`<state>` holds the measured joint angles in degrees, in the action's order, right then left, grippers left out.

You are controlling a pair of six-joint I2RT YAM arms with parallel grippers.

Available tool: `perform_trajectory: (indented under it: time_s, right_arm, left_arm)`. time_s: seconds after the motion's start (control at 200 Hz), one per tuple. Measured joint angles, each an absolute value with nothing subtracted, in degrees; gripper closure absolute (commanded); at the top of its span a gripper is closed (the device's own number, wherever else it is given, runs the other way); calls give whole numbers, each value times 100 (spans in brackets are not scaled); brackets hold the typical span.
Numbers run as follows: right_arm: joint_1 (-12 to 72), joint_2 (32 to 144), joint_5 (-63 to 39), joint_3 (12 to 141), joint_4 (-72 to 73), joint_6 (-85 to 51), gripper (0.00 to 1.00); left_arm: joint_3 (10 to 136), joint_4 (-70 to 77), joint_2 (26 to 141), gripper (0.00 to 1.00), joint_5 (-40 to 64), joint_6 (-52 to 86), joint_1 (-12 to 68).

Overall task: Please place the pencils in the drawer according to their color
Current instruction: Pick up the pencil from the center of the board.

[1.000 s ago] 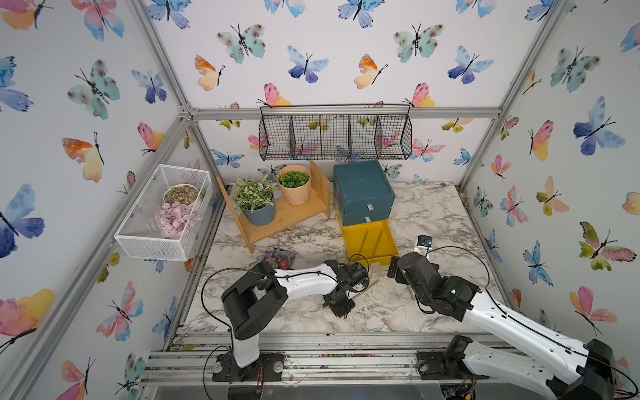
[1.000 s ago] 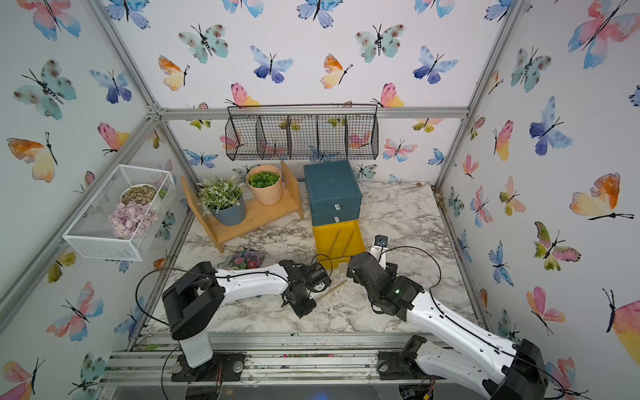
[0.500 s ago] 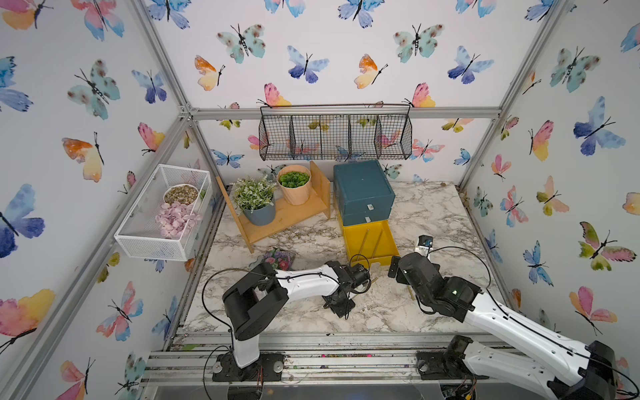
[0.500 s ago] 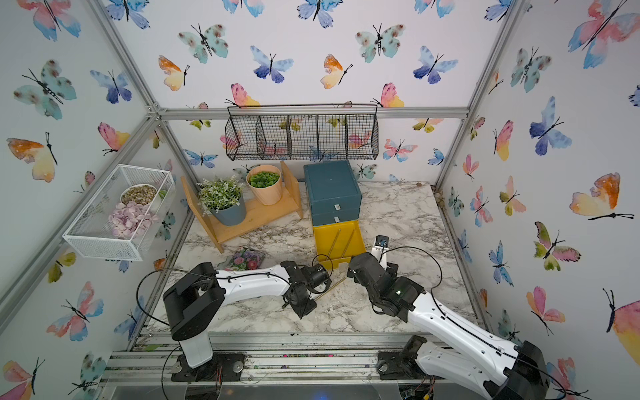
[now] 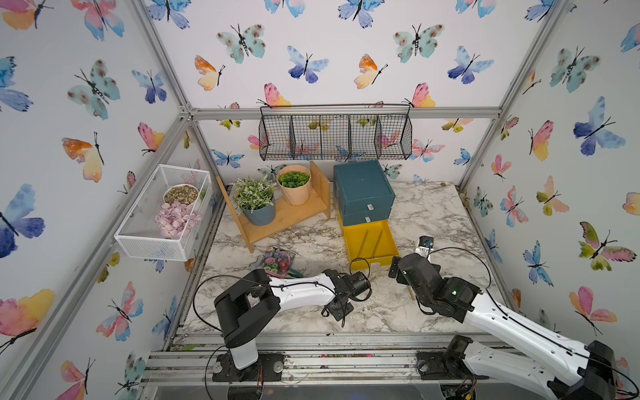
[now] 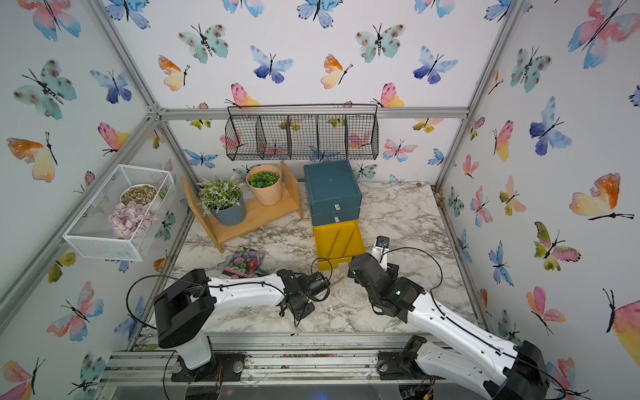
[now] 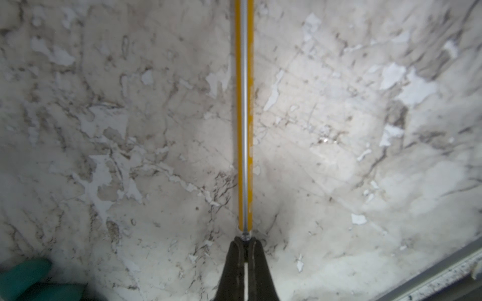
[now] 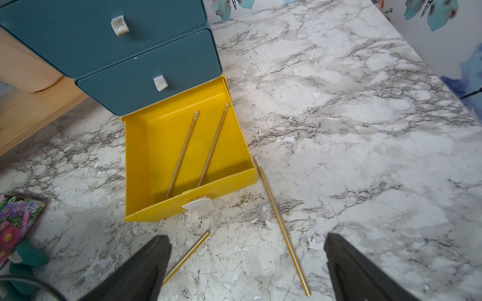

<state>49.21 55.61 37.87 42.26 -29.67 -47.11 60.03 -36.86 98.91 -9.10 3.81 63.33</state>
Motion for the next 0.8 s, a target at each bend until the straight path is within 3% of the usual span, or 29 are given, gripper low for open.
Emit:
perform_trajectory:
  time_s: [0.801]
  right_arm:
    - [4877,5408,4318,4226,-3109,-4998,2]
  left_arm:
    - [5951,-3614,8886,100,-821,10,6434]
